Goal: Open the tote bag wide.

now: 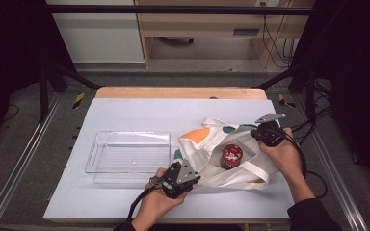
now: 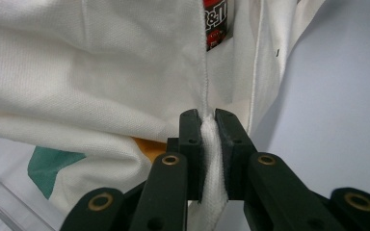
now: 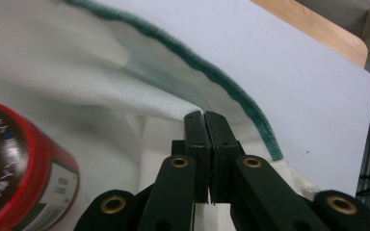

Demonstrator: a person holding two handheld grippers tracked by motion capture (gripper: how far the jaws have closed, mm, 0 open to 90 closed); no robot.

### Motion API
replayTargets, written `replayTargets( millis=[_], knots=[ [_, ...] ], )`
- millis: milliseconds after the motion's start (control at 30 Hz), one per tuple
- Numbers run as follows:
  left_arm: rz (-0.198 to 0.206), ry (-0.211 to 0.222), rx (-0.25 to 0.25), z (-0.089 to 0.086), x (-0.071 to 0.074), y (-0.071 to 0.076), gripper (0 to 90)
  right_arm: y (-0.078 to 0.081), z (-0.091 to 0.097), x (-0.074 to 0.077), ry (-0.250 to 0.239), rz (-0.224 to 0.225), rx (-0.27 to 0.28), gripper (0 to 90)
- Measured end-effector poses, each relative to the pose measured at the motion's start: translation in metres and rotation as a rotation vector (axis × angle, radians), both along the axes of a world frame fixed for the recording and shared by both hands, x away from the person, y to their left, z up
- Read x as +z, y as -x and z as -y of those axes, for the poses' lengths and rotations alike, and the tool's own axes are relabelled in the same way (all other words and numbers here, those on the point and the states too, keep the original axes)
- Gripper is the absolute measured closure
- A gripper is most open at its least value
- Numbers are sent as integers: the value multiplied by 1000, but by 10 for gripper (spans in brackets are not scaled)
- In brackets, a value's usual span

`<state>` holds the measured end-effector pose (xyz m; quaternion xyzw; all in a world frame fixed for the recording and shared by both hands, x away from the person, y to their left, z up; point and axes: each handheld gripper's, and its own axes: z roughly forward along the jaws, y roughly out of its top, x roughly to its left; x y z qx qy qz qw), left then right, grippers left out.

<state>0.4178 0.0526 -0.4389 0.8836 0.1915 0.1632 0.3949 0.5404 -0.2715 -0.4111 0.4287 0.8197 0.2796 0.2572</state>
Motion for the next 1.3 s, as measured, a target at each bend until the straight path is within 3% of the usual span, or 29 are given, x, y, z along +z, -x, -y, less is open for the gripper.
replayTargets(
  millis=[233, 267, 967, 1033, 1133, 1167, 1200, 1300],
  knots=[
    [-5, -2, -2, 1, -4, 1, 823, -3, 3, -2, -12, -4, -36, 895],
    [0, -6, -2, 1, -4, 1, 824, -4, 2, -3, 6, -3, -46, 894],
    [5, -17, -7, 1, -4, 4, 824, -3, 3, 3, 0, 7, -71, 883],
    [7, -13, -7, 1, -4, 3, 821, -1, 2, 3, 1, 5, -61, 863],
    [6, -7, -4, 1, -3, 3, 802, 6, 2, 9, -13, 24, -58, 735],
    [6, -3, -2, 0, -2, 2, 802, 6, 2, 9, -13, 24, -58, 735],
    [11, 6, 1, 0, 0, 3, 776, 15, 2, 16, -34, 33, -38, 631],
    [23, 16, 10, 0, 4, 3, 689, 25, 2, 22, -52, 53, -22, 568]
  ],
)
